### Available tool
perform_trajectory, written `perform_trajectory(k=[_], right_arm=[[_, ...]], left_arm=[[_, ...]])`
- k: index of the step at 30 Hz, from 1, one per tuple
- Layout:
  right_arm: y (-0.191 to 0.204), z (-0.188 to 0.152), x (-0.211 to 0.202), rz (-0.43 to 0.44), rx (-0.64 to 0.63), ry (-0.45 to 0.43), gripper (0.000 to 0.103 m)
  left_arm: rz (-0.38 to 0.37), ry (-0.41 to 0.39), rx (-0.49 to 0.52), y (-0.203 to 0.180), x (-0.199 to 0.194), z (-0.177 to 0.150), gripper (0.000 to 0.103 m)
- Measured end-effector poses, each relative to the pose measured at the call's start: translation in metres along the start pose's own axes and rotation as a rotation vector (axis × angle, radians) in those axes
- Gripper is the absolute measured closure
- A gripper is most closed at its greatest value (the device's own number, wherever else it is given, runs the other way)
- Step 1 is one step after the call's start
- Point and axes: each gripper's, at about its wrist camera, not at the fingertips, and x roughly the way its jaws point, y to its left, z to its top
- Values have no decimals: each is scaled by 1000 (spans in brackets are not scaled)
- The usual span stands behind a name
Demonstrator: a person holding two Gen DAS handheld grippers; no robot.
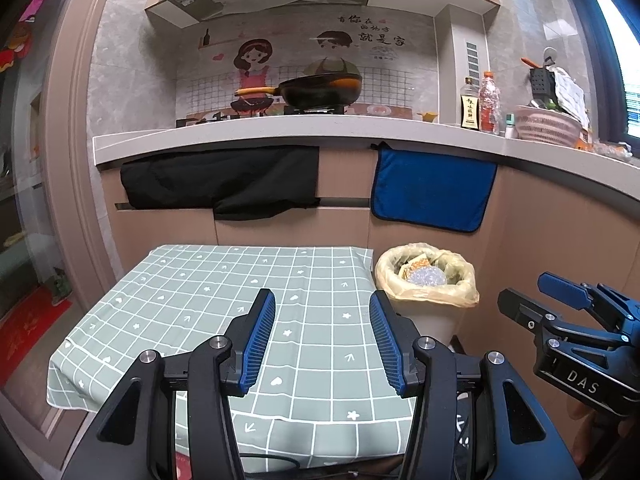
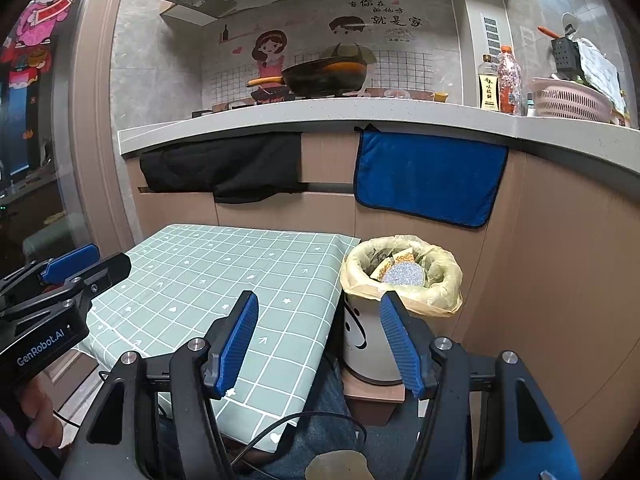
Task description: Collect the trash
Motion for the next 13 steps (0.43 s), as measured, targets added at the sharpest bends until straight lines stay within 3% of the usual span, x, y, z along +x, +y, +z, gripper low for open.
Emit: perform_trajectory(k=[13], right_arm=[[1, -4, -4, -11, 10, -4, 43]], left_arm=[[-12, 8, 0, 3, 2, 0, 53]])
